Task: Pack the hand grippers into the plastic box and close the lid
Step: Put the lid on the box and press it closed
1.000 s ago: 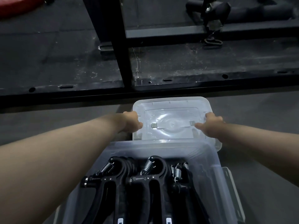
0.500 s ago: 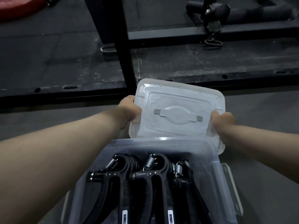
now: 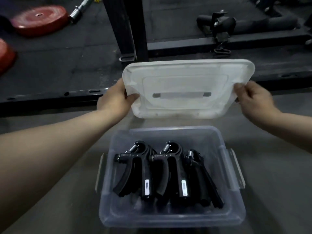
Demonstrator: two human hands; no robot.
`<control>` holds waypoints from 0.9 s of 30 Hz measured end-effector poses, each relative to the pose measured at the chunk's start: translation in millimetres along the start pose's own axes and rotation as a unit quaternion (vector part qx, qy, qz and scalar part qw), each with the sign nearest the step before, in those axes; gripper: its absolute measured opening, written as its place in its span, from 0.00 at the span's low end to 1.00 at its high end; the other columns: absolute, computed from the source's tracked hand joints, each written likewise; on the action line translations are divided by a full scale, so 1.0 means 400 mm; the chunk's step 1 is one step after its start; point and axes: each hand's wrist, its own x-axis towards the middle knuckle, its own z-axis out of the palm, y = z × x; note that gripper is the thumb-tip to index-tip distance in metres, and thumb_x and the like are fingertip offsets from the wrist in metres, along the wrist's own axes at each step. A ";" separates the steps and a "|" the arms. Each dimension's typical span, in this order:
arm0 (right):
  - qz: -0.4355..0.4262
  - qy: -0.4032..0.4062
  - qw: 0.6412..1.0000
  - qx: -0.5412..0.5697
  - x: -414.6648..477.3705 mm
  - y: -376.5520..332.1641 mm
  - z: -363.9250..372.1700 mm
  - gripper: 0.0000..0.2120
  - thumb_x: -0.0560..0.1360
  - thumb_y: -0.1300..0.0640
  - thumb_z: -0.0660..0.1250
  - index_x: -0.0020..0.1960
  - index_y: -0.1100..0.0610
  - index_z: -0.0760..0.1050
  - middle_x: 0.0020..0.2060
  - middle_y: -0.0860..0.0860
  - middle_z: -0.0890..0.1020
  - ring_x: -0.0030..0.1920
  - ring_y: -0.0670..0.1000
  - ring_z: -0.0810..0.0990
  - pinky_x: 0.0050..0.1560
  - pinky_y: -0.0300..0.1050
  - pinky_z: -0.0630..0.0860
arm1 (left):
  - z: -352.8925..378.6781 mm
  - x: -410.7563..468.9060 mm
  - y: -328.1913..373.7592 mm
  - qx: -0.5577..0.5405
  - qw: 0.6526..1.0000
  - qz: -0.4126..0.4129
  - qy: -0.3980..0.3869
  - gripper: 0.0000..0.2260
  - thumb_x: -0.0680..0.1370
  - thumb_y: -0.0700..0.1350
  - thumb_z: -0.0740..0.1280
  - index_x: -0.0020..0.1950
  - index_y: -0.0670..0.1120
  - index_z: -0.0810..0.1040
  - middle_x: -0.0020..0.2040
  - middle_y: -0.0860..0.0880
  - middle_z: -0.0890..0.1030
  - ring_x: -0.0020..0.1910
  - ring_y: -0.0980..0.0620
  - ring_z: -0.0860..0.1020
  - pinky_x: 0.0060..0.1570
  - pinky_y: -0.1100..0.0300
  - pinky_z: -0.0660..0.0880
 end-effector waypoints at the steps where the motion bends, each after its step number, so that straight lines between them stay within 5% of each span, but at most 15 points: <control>1: -0.024 0.001 1.000 -0.003 -0.019 -0.017 -0.017 0.13 0.82 0.47 0.57 0.50 0.54 0.75 0.43 0.54 0.80 0.43 0.54 0.78 0.43 0.44 0.69 | -0.022 -0.025 -0.012 -0.002 1.000 0.016 0.003 0.15 0.76 0.59 0.66 0.60 0.60 0.69 0.54 0.55 0.82 0.53 0.46 0.80 0.50 0.45 0.77; 4: -0.048 -0.025 0.998 0.025 -0.096 -0.064 -0.051 0.13 0.82 0.46 0.58 0.48 0.53 0.73 0.36 0.54 0.79 0.35 0.52 0.78 0.39 0.45 0.75 | -0.070 -0.105 -0.038 -0.091 0.995 0.036 0.014 0.12 0.77 0.55 0.68 0.58 0.56 0.73 0.45 0.55 0.83 0.43 0.51 0.82 0.45 0.47 0.80; 8: -0.034 -0.058 0.996 0.057 -0.221 -0.090 -0.076 0.11 0.82 0.52 0.61 0.52 0.58 0.78 0.41 0.52 0.84 0.36 0.37 0.82 0.38 0.23 0.72 | -0.129 -0.201 -0.082 -0.104 0.993 0.051 0.002 0.05 0.79 0.49 0.67 0.55 0.53 0.77 0.40 0.58 0.83 0.40 0.61 0.82 0.48 0.54 0.80; 10: -0.047 -0.089 0.993 0.065 -0.283 -0.093 -0.099 0.10 0.80 0.59 0.63 0.59 0.53 0.78 0.47 0.47 0.84 0.43 0.36 0.82 0.45 0.23 0.73 | -0.152 -0.260 -0.105 -0.081 0.993 0.091 -0.004 0.10 0.77 0.42 0.67 0.55 0.55 0.78 0.48 0.59 0.82 0.47 0.57 0.81 0.50 0.64 0.75; 12: -0.068 -0.104 0.992 0.006 -0.350 -0.086 -0.124 0.19 0.77 0.65 0.66 0.61 0.46 0.77 0.51 0.36 0.80 0.47 0.33 0.79 0.49 0.23 0.69 | -0.162 -0.325 -0.130 -0.072 0.992 0.100 -0.025 0.17 0.73 0.37 0.68 0.58 0.54 0.78 0.56 0.57 0.79 0.54 0.57 0.78 0.52 0.74 0.69; 16: -0.087 -0.173 0.980 -0.054 -0.456 -0.044 -0.138 0.27 0.72 0.68 0.70 0.62 0.41 0.74 0.55 0.29 0.78 0.51 0.30 0.77 0.51 0.20 0.67 | -0.155 -0.441 -0.156 -0.188 0.972 0.033 -0.135 0.21 0.70 0.36 0.75 0.60 0.52 0.78 0.62 0.52 0.78 0.55 0.56 0.81 0.56 0.66 0.77; 20: -0.077 -0.199 0.973 -0.084 -0.504 -0.015 -0.141 0.25 0.77 0.63 0.66 0.63 0.35 0.71 0.53 0.35 0.81 0.54 0.39 0.80 0.57 0.41 0.74 | -0.159 -0.474 -0.141 -0.161 0.969 0.003 -0.187 0.25 0.66 0.32 0.61 0.59 0.50 0.80 0.67 0.54 0.76 0.64 0.56 0.76 0.64 0.62 0.71; 23: -0.046 -0.228 0.968 -0.091 -0.518 -0.015 -0.141 0.21 0.80 0.61 0.61 0.62 0.37 0.72 0.52 0.38 0.82 0.54 0.44 0.80 0.57 0.43 0.74 | -0.156 -0.478 -0.119 -0.127 0.973 -0.056 -0.185 0.25 0.69 0.27 0.56 0.56 0.48 0.81 0.59 0.52 0.81 0.57 0.55 0.79 0.50 0.68 0.75; 25: -0.027 -0.236 0.967 -0.097 -0.525 -0.018 -0.139 0.16 0.81 0.56 0.60 0.64 0.38 0.73 0.54 0.39 0.81 0.54 0.43 0.79 0.55 0.43 0.73 | -0.145 -0.479 -0.101 -0.137 0.976 -0.105 -0.133 0.18 0.73 0.31 0.58 0.52 0.49 0.81 0.50 0.52 0.83 0.49 0.53 0.82 0.39 0.66 0.76; 27: -0.019 -0.229 0.969 -0.085 -0.530 -0.023 -0.130 0.13 0.80 0.52 0.61 0.63 0.43 0.74 0.55 0.41 0.80 0.51 0.40 0.78 0.51 0.41 0.72 | -0.126 -0.476 -0.095 -0.122 0.980 -0.137 -0.081 0.10 0.77 0.38 0.61 0.52 0.48 0.78 0.48 0.51 0.83 0.46 0.49 0.82 0.38 0.60 0.77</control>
